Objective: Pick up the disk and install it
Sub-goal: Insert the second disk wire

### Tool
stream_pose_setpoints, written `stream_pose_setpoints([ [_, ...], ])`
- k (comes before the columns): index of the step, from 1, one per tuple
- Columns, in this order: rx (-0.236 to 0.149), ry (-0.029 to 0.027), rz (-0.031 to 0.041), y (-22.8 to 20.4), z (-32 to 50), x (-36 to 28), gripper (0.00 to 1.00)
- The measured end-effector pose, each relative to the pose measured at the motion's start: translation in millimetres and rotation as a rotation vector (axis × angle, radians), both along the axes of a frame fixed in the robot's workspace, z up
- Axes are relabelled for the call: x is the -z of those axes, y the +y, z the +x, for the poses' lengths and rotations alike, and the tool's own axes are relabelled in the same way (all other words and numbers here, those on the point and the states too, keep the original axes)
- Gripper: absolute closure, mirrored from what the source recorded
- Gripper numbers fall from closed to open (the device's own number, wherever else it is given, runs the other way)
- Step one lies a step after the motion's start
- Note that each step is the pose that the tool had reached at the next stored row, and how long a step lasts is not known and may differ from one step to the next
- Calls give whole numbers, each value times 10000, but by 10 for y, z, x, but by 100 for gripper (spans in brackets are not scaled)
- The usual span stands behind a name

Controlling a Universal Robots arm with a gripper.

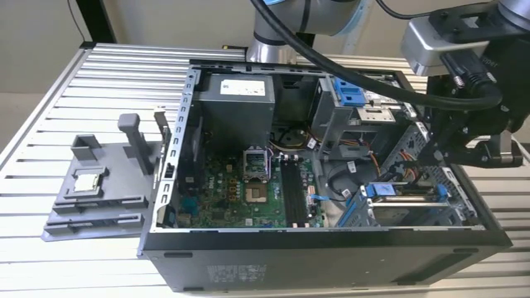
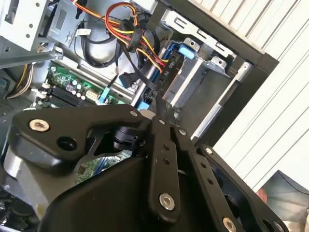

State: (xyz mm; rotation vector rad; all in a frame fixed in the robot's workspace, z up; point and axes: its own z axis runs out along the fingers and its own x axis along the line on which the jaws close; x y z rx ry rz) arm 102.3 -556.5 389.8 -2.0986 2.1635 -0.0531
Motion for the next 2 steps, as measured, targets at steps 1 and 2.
stream_pose_setpoints([
  [1, 0, 0, 0, 0, 0, 0, 100],
  [2, 0, 0, 0, 0, 0, 0, 100],
])
